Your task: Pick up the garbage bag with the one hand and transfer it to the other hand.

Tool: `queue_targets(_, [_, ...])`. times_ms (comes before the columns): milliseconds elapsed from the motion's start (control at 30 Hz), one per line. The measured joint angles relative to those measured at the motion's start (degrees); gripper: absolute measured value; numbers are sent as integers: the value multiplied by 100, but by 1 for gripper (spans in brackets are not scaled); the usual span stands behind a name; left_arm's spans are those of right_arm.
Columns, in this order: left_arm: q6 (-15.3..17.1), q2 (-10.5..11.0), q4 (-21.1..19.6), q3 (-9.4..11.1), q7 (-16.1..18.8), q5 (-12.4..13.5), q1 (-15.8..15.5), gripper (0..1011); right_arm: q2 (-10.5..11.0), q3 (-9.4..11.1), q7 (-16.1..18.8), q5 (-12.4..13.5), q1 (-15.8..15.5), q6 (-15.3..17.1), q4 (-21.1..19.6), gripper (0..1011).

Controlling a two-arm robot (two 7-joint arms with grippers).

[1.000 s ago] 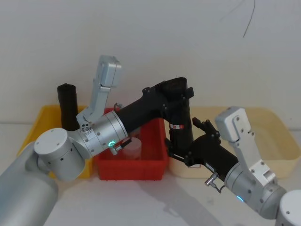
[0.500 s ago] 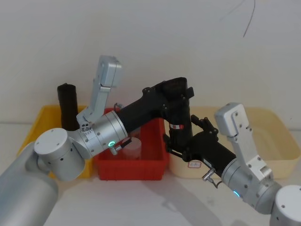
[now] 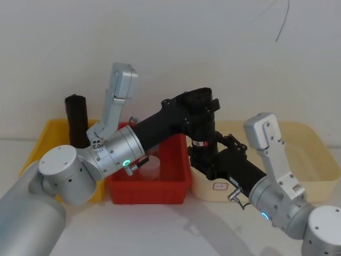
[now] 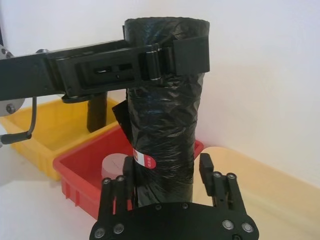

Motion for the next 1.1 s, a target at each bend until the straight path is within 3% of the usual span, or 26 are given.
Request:
queue_targets(267, [0,0,0,0,0,0,0,528,-53,22,2,2,27,48,54,567])
queue_targets(700, [0,0,0,0,0,1,0,528,-87,37,9,3,48,85,90,563])
queue_targets(1100, [0,0,-1,0,-1,0,0,859,-95,42,10,2,53,96,103,562])
